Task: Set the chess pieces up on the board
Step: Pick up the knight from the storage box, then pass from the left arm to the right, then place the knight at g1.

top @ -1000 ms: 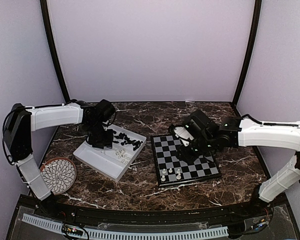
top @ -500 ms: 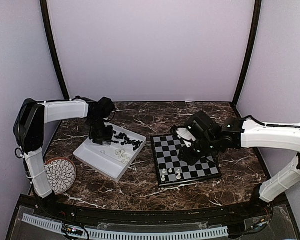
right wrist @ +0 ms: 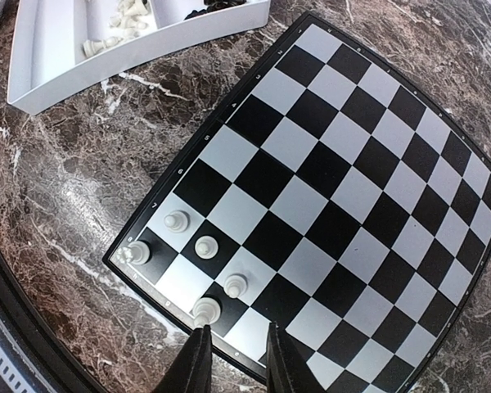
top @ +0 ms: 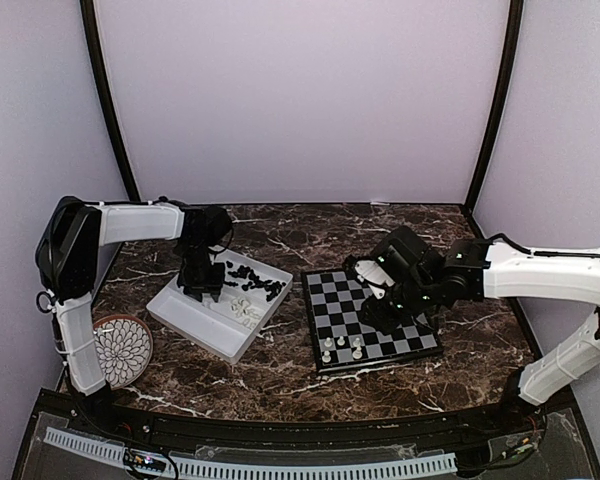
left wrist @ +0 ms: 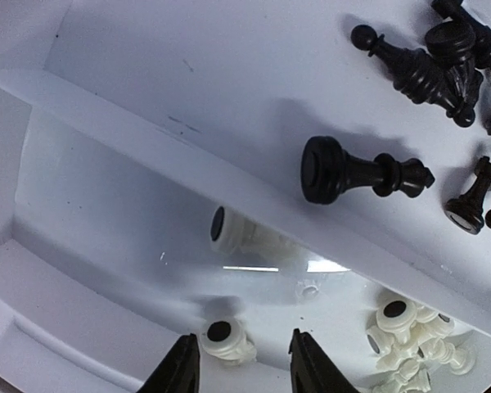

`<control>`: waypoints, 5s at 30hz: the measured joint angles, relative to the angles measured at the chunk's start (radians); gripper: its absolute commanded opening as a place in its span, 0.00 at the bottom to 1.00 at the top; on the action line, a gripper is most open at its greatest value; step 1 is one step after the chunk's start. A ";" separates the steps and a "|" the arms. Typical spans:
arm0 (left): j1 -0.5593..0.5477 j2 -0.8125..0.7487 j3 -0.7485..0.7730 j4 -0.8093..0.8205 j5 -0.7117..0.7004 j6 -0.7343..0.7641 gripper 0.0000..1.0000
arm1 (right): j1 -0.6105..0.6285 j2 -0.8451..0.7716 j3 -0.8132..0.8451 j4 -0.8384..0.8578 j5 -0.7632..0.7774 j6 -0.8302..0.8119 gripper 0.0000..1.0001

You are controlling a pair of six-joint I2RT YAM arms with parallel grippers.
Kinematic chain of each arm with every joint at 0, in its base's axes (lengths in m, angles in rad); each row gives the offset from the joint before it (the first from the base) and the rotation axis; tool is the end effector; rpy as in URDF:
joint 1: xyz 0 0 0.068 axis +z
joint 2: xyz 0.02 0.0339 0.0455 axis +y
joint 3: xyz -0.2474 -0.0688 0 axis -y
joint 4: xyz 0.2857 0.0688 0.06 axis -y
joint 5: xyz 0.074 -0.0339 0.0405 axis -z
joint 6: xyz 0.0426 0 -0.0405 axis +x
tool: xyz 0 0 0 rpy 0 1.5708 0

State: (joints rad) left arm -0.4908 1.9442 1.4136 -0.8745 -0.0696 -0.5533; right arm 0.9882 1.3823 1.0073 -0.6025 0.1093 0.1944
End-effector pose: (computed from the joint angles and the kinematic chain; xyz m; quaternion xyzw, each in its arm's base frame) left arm 0.3597 -0.1889 0.1361 -0.0340 0.9954 -0.0112 0.0890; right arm 0.1835 0.2701 0.2112 -0.3544 0.8868 0.1193 0.2714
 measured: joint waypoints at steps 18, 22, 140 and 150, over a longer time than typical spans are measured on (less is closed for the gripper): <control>-0.014 0.023 0.000 -0.002 0.130 -0.027 0.26 | 0.000 -0.001 -0.018 0.002 -0.002 0.003 0.25; -0.018 0.023 0.000 -0.002 0.135 -0.029 0.24 | 0.000 -0.001 -0.018 0.003 -0.003 0.003 0.25; -0.022 -0.425 0.060 0.285 0.319 -0.341 0.48 | -0.138 0.266 0.551 -0.623 -0.114 0.132 0.00; -0.021 -0.425 0.060 0.274 0.317 -0.295 0.48 | -0.235 0.199 0.336 -0.764 -0.086 0.146 0.00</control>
State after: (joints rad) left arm -0.5121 1.5188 1.4734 -0.6006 0.2474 -0.8482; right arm 0.7528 1.5814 1.3437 -1.3670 0.0231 0.3405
